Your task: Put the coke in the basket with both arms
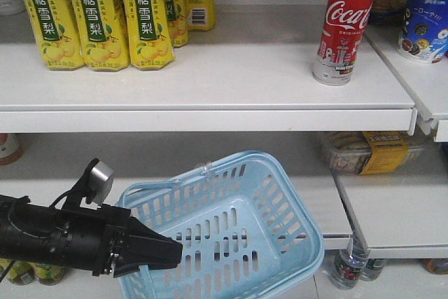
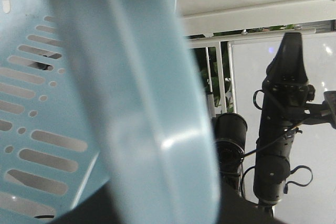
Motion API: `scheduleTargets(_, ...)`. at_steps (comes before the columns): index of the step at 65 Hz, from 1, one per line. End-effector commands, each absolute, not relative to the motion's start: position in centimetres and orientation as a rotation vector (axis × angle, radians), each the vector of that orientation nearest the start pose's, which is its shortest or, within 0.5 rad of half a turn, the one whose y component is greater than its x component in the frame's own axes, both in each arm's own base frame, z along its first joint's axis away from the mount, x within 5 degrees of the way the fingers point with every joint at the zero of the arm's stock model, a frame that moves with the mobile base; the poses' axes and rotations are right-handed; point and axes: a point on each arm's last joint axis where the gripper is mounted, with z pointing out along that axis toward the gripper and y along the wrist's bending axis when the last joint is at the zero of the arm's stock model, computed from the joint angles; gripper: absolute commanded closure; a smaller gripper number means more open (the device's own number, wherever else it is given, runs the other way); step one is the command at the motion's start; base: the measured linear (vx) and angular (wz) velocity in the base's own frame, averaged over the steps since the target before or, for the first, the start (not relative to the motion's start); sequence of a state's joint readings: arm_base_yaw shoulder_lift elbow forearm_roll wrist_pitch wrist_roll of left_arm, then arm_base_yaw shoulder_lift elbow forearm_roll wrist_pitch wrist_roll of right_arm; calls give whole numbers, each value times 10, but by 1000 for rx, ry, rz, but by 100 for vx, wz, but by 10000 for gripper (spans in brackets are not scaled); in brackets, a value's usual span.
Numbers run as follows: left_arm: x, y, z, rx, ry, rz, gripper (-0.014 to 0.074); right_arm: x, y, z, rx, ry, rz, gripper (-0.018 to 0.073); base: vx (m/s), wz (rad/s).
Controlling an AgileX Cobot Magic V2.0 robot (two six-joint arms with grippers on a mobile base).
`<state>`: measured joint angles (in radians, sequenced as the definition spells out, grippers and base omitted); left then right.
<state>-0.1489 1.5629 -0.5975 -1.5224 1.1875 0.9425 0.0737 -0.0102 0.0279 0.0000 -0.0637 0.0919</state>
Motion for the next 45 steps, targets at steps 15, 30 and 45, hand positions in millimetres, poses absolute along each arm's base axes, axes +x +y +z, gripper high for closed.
scheduleTargets(15,219,-120,217,67,2349,-1843,602,58,4,302,-3,1354,114,569,0,0)
scheduleTargets(30,219,-120,217,67,2349,-1843,602,82,6,354,-25,1499,85,569,0,0)
scheduleTargets(45,219,-120,217,67,2349,-1843,602,98,7,362,-16,1497,98,569,0,0)
